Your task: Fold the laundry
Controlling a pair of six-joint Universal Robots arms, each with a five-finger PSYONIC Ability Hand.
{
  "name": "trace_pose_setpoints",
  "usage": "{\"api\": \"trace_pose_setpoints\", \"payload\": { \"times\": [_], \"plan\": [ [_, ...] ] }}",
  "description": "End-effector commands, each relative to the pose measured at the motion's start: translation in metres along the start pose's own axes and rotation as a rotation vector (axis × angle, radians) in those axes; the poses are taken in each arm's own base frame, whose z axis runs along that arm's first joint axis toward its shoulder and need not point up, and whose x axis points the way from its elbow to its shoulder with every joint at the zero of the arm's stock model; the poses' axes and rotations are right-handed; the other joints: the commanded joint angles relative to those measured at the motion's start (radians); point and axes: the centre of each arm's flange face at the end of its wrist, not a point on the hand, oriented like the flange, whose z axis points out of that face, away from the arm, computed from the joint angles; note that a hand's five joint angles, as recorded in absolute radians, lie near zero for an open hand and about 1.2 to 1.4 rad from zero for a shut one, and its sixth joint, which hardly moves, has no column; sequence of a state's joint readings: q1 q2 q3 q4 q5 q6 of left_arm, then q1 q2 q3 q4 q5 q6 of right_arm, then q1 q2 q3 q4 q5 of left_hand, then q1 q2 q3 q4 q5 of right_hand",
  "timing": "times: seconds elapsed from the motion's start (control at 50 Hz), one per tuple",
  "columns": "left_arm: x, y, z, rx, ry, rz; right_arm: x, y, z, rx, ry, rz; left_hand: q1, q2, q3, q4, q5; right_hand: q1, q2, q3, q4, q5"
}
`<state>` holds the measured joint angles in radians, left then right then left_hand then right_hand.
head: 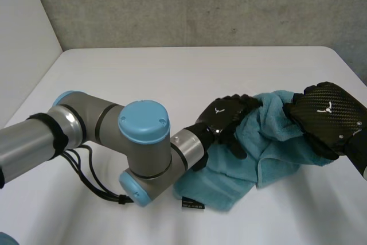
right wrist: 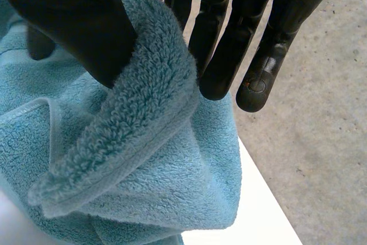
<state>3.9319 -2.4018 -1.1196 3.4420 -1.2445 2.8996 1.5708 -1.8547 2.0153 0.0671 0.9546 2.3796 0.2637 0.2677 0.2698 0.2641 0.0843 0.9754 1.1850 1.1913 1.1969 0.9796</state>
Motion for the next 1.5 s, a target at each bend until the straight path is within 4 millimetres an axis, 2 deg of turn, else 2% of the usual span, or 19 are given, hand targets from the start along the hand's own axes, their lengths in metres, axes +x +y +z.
{"api": "trace_pose_setpoints", "payload": {
  "times": [0.02, 0.28, 0.4, 0.52, 0.56, 0.62, 0.66, 0.68, 0.72, 0.8, 0.9, 0.94, 1.0, 1.1, 1.22, 1.34, 1.38, 1.42, 1.5],
  "plan": [
    [-0.010, -0.003, 0.010, 0.083, -0.056, 0.026, 0.005, 0.004, 0.002, 0.002, 0.013, 0.000, 0.088, 0.084, 0.082, 0.087, 0.093, 0.421, 0.211, 0.205, 0.199, 0.242],
    [-0.006, 0.016, 0.020, 0.076, -0.042, 0.029, 0.016, -0.006, 0.008, 0.076, 0.020, 0.012, 1.131, 1.127, 1.125, 1.131, 1.136, 0.421, 0.211, 0.205, 0.199, 0.242],
    [-0.012, 0.006, 0.029, 0.131, -0.061, 0.042, 0.038, -0.017, 0.020, 0.157, 0.081, 0.073, 1.133, 1.129, 1.126, 1.132, 1.137, 0.421, 0.211, 0.205, 0.199, 0.242],
    [-0.032, -0.053, 0.037, 0.374, -0.188, 0.097, 0.080, -0.045, 0.040, 0.342, 0.190, 0.087, 1.133, 1.129, 1.126, 1.132, 1.137, 0.421, 0.211, 0.205, 0.199, 0.242],
    [-0.050, -0.112, 0.027, 0.546, -0.251, 0.161, 0.097, -0.069, 0.056, 0.466, 0.255, 0.073, 1.133, 1.129, 1.126, 1.132, 1.137, 0.421, 0.211, 0.205, 0.199, 0.242],
    [-0.055, -0.139, 0.020, 0.615, -0.270, 0.202, 0.111, -0.098, 0.073, 0.593, 0.338, 0.046, 1.133, 1.129, 1.126, 1.132, 1.137, 0.421, 0.211, 0.205, 0.199, 0.242],
    [-0.055, -0.186, 0.001, 0.731, -0.302, 0.268, 0.113, -0.112, 0.080, 0.658, 0.355, 0.030, 1.133, 1.129, 1.126, 1.132, 1.137, 0.421, 0.211, 0.205, 0.199, 0.242],
    [-0.055, -0.187, 0.001, 0.732, -0.302, 0.268, 0.113, -0.112, 0.081, 0.658, 0.355, 0.030, 1.133, 1.129, 1.126, 1.132, 1.137, 0.421, 0.211, 0.205, 0.199, 0.242],
    [-0.046, -0.225, -0.023, 0.813, -0.318, 0.320, 0.117, -0.134, 0.089, 0.743, 0.376, 0.014, 1.133, 1.129, 1.126, 1.132, 1.137, 0.421, 0.211, 0.205, 0.199, 0.242],
    [-0.039, -0.240, -0.045, 0.828, -0.340, 0.349, 0.116, -0.138, 0.096, 0.768, 0.366, 0.012, 1.133, 1.129, 1.126, 1.132, 1.137, 0.421, 0.211, 0.205, 0.199, 0.242],
    [-0.041, -0.222, -0.073, 0.720, -0.395, 0.359, 0.098, -0.126, 0.105, 0.716, 0.304, 0.069, 1.133, 1.129, 1.126, 1.132, 1.137, 0.421, 0.211, 0.205, 0.199, 0.242],
    [-0.039, -0.181, -0.091, 0.552, -0.427, 0.330, 0.064, -0.101, 0.112, 0.609, 0.181, 0.127, 1.133, 1.129, 1.126, 1.132, 1.137, 0.421, 0.211, 0.205, 0.199, 0.242],
    [-0.037, -0.159, -0.101, 0.461, -0.439, 0.310, 0.035, -0.077, 0.111, 0.500, 0.074, 0.172, 1.133, 1.129, 1.126, 1.132, 1.137, 0.421, 0.211, 0.205, 0.199, 0.242],
    [-0.026, -0.070, -0.139, 0.086, -0.472, 0.239, 0.000, -0.038, 0.109, 0.330, -0.038, 0.213, 1.133, 1.129, 1.126, 1.132, 1.137, 0.421, 0.211, 0.205, 0.199, 0.242],
    [-0.008, -0.012, -0.169, -0.217, -0.458, 0.158, -0.032, -0.003, 0.101, 0.155, -0.122, 0.134, 1.133, 1.129, 1.126, 1.132, 1.137, 0.421, 0.211, 0.205, 0.199, 0.242],
    [0.013, 0.001, -0.173, -0.327, -0.404, 0.141, -0.039, 0.006, 0.095, 0.101, -0.128, 0.058, 0.974, 0.970, 0.968, 0.974, 0.979, 0.421, 0.211, 0.205, 0.199, 0.242],
    [0.016, -0.014, -0.163, -0.278, -0.388, 0.154, -0.040, 0.010, 0.094, 0.076, -0.115, 0.055, 0.458, 0.454, 0.452, 0.458, 0.463, 0.421, 0.211, 0.205, 0.199, 0.242],
    [0.015, -0.026, -0.157, -0.235, -0.387, 0.162, -0.041, 0.013, 0.093, 0.066, -0.108, 0.060, 0.216, 0.212, 0.210, 0.216, 0.221, 0.421, 0.211, 0.205, 0.199, 0.242],
    [0.008, -0.057, -0.142, -0.135, -0.400, 0.180, -0.043, 0.015, 0.093, 0.063, -0.103, 0.064, 0.117, 0.113, 0.111, 0.117, 0.122, 0.421, 0.211, 0.205, 0.199, 0.242]
  ]
}}
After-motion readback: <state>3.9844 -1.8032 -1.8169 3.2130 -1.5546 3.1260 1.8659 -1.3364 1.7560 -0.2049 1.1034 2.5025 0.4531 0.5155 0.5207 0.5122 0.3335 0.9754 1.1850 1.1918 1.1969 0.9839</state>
